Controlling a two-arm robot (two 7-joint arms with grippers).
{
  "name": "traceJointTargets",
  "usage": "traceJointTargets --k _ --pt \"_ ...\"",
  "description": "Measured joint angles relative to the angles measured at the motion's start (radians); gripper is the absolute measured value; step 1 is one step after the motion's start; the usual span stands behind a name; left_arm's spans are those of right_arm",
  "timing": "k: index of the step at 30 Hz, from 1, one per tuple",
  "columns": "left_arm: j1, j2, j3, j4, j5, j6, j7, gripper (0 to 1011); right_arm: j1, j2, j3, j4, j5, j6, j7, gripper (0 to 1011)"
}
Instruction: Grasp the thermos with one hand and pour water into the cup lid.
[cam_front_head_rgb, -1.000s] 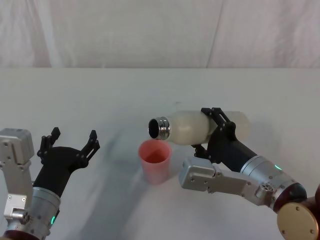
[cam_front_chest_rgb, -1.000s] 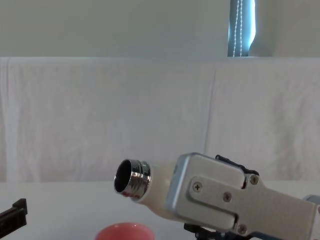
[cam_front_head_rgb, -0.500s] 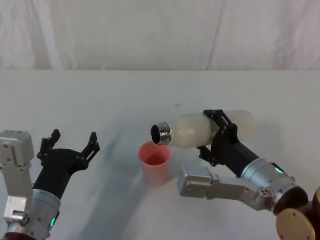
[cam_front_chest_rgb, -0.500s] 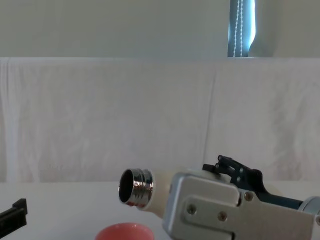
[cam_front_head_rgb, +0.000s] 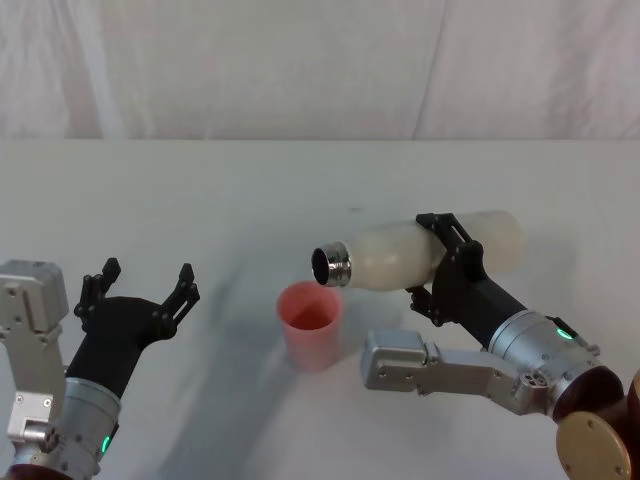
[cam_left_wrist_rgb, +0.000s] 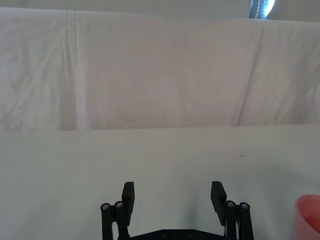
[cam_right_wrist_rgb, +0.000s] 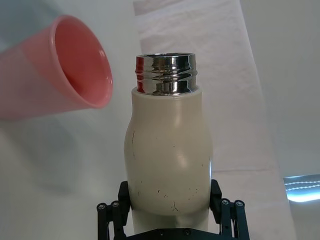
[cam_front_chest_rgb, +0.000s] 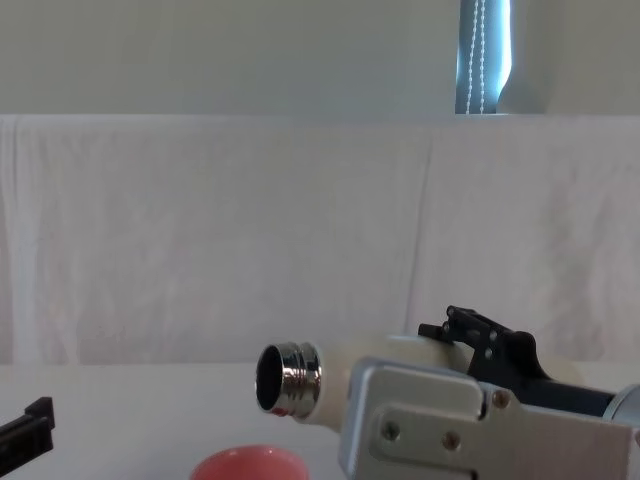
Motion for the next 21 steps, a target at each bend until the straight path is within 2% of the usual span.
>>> traceJointTargets --k 21 --pt "0.0 0.0 0.0 0.0 0.0 0.0 0.0 1001 0.015 0.005 -0.019 0.01 -0.043 0.007 0.01 955"
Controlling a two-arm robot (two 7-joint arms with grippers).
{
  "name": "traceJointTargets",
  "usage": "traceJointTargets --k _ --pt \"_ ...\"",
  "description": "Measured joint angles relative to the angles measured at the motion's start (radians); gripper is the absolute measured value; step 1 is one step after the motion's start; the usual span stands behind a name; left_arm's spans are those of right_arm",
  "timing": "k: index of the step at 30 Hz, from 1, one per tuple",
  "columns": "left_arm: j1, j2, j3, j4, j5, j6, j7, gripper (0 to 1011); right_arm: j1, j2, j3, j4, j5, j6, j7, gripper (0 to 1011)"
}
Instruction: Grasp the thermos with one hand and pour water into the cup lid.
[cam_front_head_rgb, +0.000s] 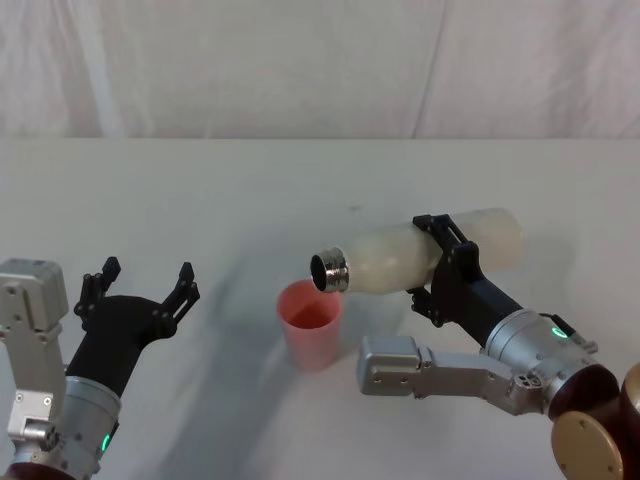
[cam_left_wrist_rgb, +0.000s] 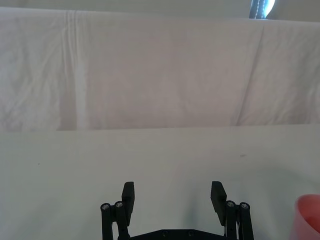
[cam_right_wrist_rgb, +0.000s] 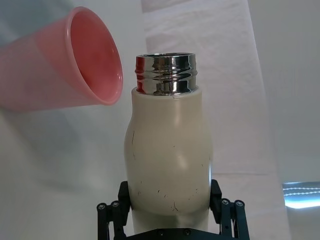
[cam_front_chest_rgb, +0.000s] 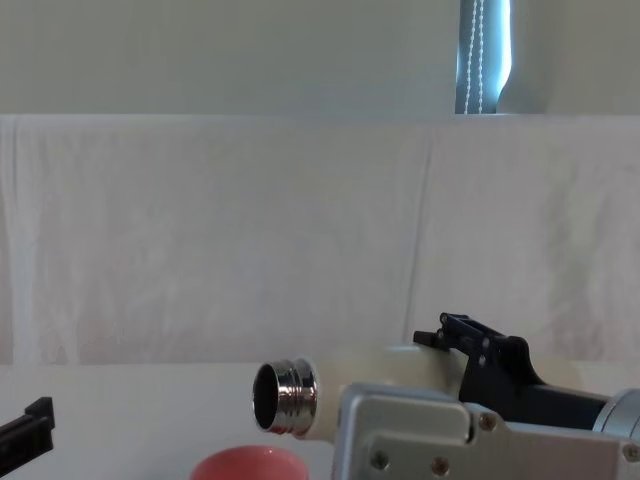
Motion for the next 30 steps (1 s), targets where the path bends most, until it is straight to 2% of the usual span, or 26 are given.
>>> traceJointTargets --k 17,30 --pt "0.0 0.0 0.0 0.0 0.0 0.0 0.0 1001 0.02 0.008 -0.026 0.001 -0.059 0.02 0.011 955" --pt "0.0 0.0 0.0 0.0 0.0 0.0 0.0 1001 0.023 0.015 -0.035 -0.001 -0.083 0.03 0.014 955"
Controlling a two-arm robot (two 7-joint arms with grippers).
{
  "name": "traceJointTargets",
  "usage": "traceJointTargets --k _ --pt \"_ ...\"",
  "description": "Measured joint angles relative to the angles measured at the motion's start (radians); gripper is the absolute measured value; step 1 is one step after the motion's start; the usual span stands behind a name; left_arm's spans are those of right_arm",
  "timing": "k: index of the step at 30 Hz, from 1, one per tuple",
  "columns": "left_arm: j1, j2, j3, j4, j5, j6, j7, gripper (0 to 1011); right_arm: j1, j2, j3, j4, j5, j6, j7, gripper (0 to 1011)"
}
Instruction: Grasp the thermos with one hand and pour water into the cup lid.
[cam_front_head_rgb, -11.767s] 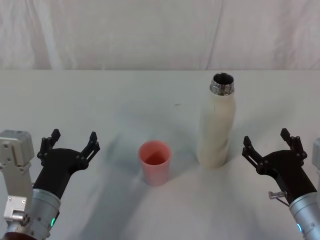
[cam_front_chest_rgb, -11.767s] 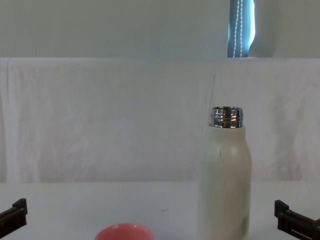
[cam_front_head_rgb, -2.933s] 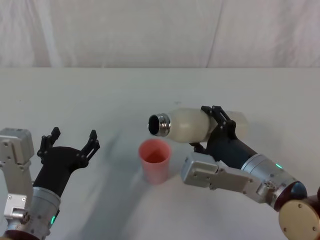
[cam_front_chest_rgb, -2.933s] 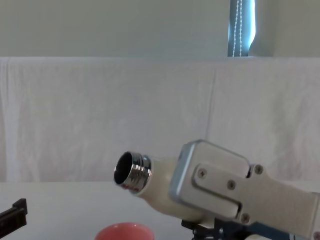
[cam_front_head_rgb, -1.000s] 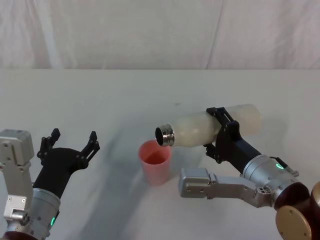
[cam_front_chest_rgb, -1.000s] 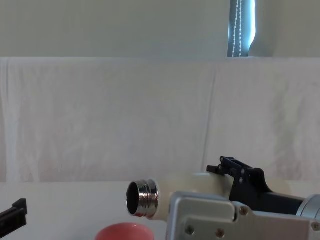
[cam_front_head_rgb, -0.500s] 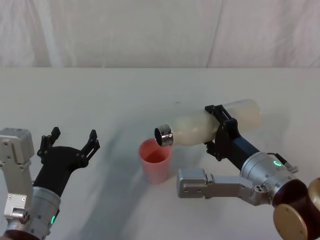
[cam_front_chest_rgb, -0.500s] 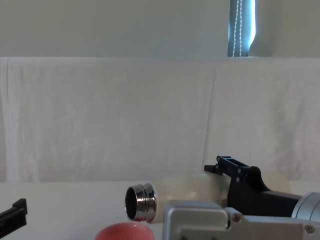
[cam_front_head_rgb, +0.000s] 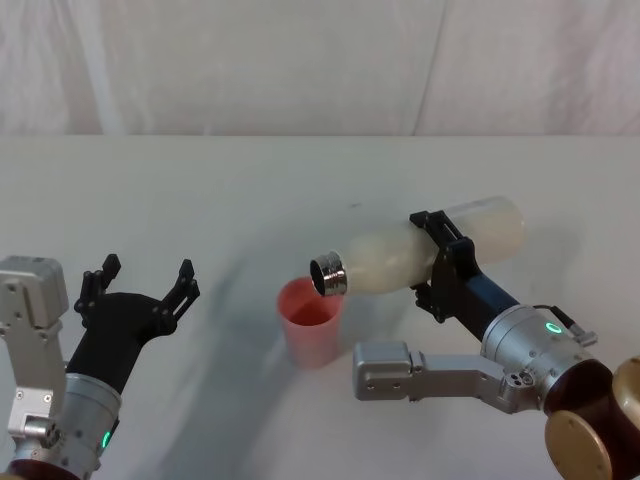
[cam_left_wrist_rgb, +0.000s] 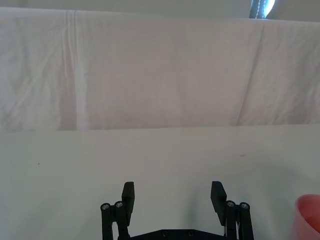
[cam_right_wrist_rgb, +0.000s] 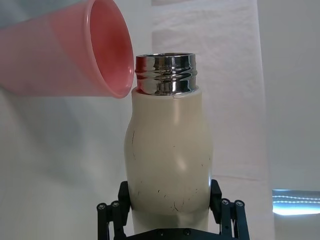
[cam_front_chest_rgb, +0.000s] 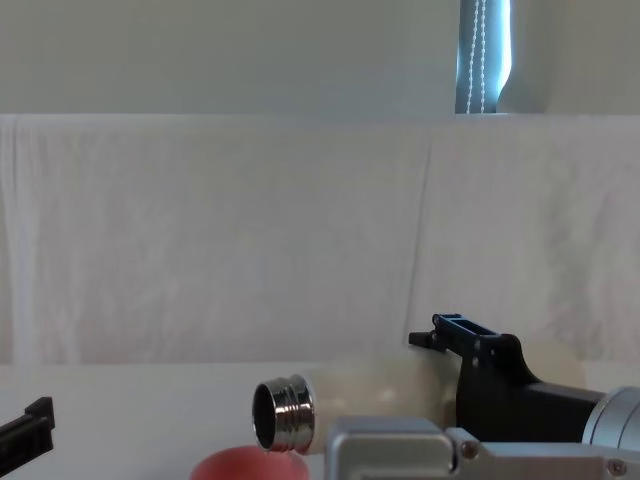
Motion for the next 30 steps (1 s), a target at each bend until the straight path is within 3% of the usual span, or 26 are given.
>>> traceJointTargets --k 30 --pt "0.0 0.0 0.0 0.0 0.0 0.0 0.0 1001 0.001 0.008 -0.006 -0.015 -0.033 0.009 0.0 955"
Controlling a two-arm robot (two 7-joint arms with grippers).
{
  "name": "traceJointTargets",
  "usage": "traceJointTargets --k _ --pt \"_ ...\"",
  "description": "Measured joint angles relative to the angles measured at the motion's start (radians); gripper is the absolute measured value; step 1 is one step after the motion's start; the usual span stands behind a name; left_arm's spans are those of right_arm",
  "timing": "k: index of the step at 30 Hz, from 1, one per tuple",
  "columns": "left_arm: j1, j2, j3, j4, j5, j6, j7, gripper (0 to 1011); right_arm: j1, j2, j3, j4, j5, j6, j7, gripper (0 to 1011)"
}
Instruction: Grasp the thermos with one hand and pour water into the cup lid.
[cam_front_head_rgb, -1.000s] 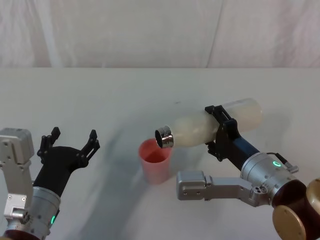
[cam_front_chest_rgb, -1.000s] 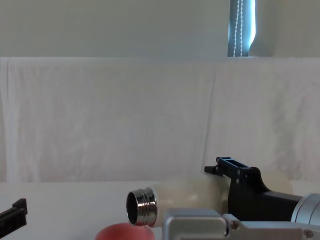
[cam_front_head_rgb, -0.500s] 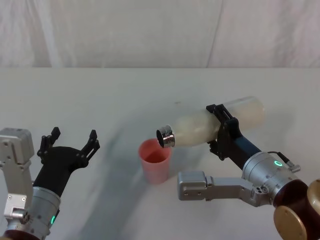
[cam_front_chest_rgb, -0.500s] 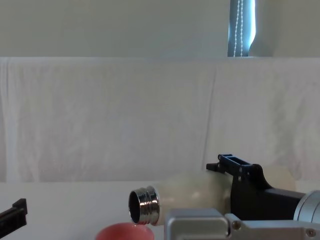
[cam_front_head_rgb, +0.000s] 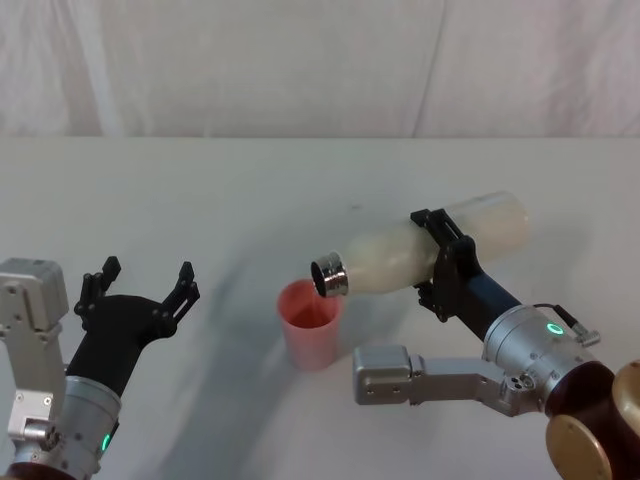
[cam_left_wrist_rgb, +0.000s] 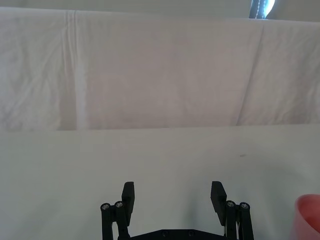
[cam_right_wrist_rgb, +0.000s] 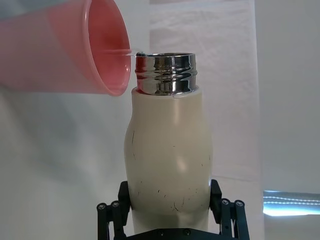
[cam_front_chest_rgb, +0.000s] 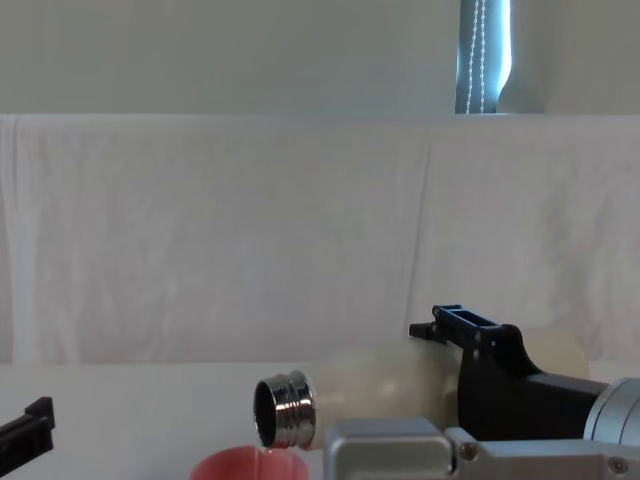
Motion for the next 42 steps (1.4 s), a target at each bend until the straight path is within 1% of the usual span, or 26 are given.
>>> traceJointTargets --k 16,42 --pt "0.0 0.0 0.0 0.0 0.0 0.0 0.0 1001 0.005 0.003 -0.011 -0.003 -0.017 -0.002 -0.002 955" --pt "0.0 0.0 0.0 0.0 0.0 0.0 0.0 1001 0.005 0.005 -0.009 -0.009 -0.021 0.002 0.001 955"
